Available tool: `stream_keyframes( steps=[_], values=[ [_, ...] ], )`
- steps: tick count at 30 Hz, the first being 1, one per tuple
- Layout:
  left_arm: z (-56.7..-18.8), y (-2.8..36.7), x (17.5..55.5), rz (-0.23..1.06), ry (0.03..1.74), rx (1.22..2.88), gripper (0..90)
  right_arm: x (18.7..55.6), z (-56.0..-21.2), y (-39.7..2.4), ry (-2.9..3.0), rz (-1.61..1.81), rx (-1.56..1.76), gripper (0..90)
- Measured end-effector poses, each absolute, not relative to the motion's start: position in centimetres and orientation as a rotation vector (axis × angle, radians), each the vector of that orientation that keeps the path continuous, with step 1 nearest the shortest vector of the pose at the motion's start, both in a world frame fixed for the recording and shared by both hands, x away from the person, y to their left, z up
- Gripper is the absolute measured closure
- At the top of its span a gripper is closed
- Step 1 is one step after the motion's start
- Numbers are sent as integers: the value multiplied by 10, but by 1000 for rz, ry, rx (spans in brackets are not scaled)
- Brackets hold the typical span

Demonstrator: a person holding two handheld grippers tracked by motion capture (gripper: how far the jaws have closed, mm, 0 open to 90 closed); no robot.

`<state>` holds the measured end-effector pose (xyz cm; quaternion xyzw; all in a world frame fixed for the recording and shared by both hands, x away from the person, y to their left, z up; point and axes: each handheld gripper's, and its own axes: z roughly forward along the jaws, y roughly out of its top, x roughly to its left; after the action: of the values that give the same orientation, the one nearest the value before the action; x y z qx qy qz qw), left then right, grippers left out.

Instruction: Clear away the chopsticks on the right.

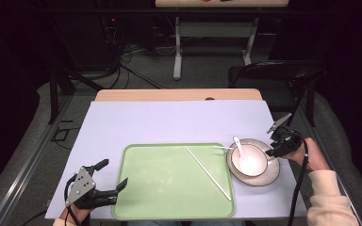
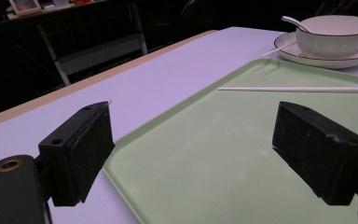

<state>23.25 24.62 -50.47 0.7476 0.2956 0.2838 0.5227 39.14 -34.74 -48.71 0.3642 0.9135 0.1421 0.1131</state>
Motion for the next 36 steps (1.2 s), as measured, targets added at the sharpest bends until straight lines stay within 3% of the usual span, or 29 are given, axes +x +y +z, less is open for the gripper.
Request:
stream_keyframes(
  steps=[23, 36],
  values=[
    [-504, 247, 232, 684, 705, 1792, 122, 399, -513, -336, 2716, 310, 1093, 827],
    [-504, 247, 232, 683, 705, 1788, 122, 396, -500, -332, 2644, 357, 1184, 837]
  ],
)
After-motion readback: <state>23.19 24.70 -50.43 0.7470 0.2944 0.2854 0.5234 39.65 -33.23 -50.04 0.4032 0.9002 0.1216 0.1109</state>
